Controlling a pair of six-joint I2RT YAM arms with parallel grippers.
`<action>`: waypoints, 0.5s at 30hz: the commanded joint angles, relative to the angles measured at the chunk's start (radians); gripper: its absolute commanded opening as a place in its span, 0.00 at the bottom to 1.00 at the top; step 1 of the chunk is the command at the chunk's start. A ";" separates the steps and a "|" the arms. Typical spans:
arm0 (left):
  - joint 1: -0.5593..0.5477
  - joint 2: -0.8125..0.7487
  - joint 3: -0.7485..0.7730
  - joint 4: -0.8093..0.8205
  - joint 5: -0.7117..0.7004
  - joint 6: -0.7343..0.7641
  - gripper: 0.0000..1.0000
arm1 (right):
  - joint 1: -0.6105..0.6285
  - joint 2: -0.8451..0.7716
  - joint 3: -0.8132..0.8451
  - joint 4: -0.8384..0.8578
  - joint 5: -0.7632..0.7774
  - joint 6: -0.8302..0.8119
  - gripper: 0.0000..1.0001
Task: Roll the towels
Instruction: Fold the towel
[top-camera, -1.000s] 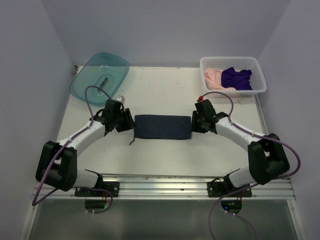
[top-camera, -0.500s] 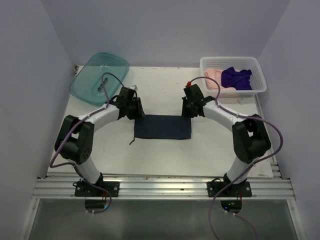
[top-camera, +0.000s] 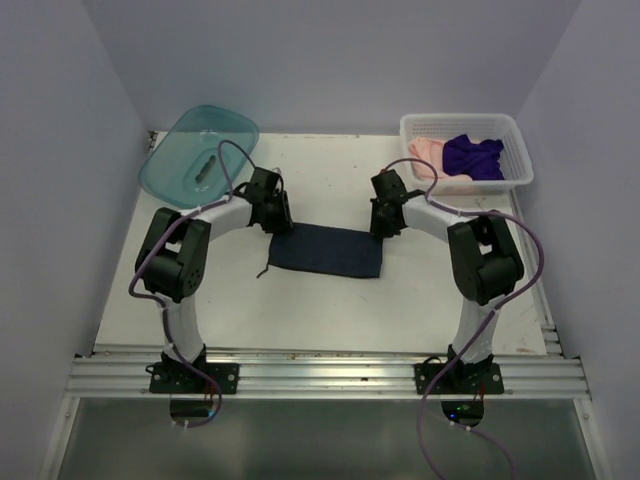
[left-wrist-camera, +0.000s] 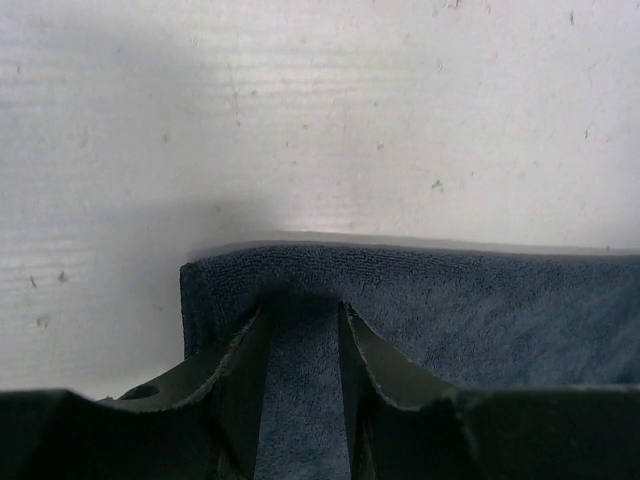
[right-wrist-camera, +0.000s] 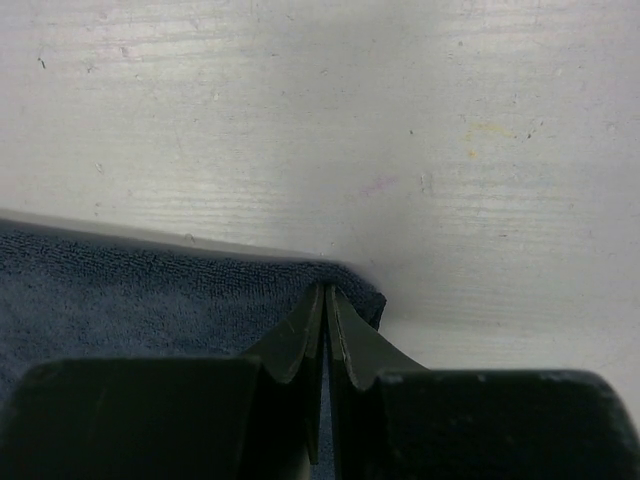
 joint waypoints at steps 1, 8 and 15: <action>0.003 0.051 0.068 0.007 -0.015 0.031 0.37 | -0.006 -0.007 -0.065 0.004 0.040 -0.014 0.07; -0.029 0.106 0.177 -0.010 -0.016 0.054 0.37 | 0.002 -0.154 -0.320 0.082 -0.044 0.062 0.04; -0.080 0.293 0.381 -0.059 0.083 0.086 0.37 | 0.198 -0.391 -0.601 0.159 -0.069 0.287 0.04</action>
